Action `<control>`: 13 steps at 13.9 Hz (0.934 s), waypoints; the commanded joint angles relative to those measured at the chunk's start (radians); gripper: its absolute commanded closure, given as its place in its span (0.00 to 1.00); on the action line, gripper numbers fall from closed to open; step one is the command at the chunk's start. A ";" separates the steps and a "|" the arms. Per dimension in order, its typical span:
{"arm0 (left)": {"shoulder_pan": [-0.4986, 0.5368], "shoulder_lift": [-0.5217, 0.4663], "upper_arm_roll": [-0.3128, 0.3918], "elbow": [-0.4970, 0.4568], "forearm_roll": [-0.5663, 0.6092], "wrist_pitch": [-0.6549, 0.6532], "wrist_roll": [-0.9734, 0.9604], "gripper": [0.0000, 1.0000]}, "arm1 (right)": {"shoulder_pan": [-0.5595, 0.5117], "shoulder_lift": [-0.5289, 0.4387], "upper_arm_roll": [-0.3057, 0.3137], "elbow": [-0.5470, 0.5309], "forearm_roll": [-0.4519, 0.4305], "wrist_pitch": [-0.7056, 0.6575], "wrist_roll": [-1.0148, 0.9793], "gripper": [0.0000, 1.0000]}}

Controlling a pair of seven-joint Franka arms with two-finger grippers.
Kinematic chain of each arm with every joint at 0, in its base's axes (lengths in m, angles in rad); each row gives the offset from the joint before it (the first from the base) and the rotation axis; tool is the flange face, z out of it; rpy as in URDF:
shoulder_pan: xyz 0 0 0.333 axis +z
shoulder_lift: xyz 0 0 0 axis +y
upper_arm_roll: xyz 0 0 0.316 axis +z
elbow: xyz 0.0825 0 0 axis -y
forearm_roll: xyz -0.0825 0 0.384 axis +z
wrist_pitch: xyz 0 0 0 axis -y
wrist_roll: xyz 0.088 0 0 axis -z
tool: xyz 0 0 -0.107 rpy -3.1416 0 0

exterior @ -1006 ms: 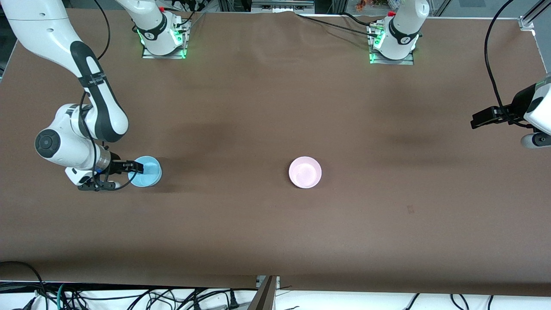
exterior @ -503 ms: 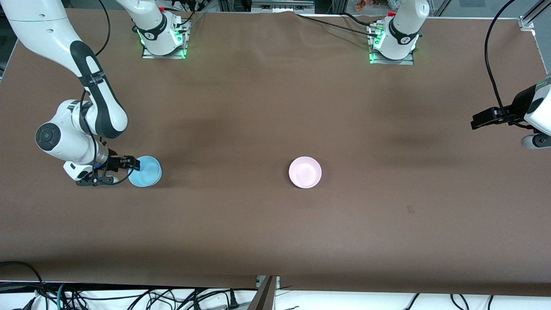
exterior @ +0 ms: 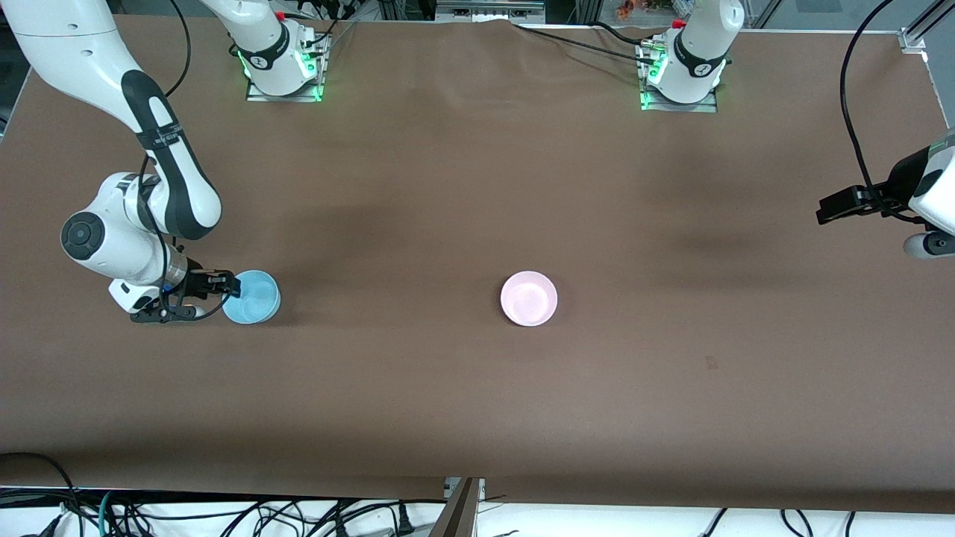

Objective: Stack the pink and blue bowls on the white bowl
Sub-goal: 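Close the right gripper on the blue bowl rim and lift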

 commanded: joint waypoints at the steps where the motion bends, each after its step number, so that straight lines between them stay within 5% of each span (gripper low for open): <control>1: -0.002 0.013 0.006 0.034 -0.014 -0.026 0.013 0.00 | 0.002 -0.029 -0.002 -0.035 -0.002 0.017 -0.017 0.32; 7: -0.002 0.013 0.006 0.034 -0.014 -0.026 0.013 0.00 | 0.002 -0.029 -0.001 -0.035 -0.002 0.017 -0.004 0.52; 13: 0.000 0.013 0.006 0.034 -0.014 -0.026 0.013 0.00 | 0.002 -0.029 -0.001 -0.035 -0.002 0.017 -0.001 0.83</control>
